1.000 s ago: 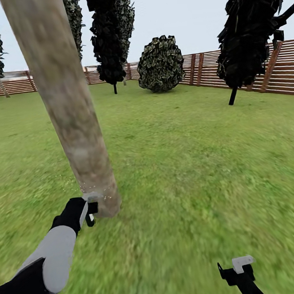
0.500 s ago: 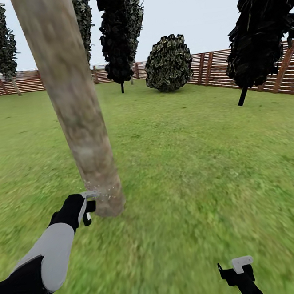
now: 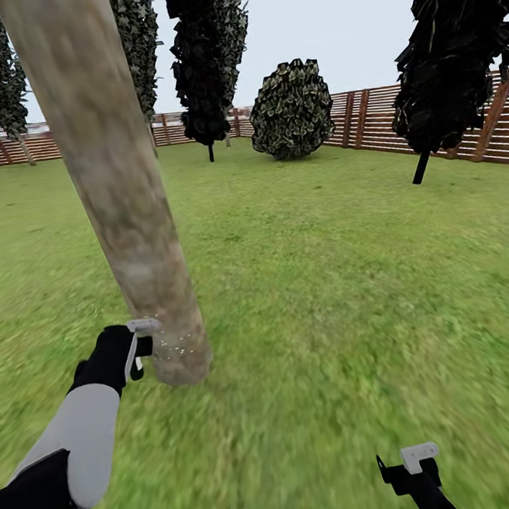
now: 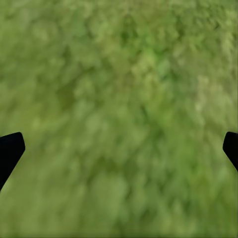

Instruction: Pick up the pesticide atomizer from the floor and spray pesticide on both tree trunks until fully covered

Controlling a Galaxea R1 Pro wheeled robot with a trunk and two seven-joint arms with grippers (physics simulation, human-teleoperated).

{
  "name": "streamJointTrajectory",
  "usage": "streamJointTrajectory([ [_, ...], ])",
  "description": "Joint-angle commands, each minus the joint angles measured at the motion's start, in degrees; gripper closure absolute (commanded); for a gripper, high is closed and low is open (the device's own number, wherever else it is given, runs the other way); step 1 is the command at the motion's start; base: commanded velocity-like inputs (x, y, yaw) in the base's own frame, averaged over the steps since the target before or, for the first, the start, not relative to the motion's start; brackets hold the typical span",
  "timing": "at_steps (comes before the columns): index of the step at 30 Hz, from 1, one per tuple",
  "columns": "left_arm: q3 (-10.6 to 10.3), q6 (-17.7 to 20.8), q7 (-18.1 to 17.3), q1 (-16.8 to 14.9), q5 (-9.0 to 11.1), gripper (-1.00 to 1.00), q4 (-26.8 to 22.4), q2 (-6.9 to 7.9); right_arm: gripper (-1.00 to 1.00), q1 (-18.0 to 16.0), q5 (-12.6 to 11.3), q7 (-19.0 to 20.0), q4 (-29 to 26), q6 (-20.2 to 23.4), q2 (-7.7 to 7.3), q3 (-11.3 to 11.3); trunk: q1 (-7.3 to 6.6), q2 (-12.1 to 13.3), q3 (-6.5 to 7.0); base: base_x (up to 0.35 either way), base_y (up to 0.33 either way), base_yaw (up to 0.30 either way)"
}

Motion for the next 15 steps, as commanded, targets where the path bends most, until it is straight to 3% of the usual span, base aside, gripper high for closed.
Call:
streamJointTrajectory([
  [1,-0.39,0.05,0.02,0.07,-0.13,1.0,-0.03,-0.05,-1.0,0.01,0.0,0.0,0.0,0.0,0.0,0.0,0.0,0.0,0.0,0.0,0.0,0.0],
  [5,-1.39,0.12,-0.01,0.18,-0.09,1.0,-0.05,-0.26,-1.0,0.03,0.0,0.0,0.0,0.0,0.0,0.0,0.0,0.0,0.0,0.0,-0.114,0.0],
  [15,-1.48,0.01,0.05,0.33,-0.01,1.0,-0.07,-0.18,-1.0,-0.02,0.0,0.0,0.0,0.0,0.0,0.0,0.0,0.0,0.0,0.0,-0.264,0.0],
])
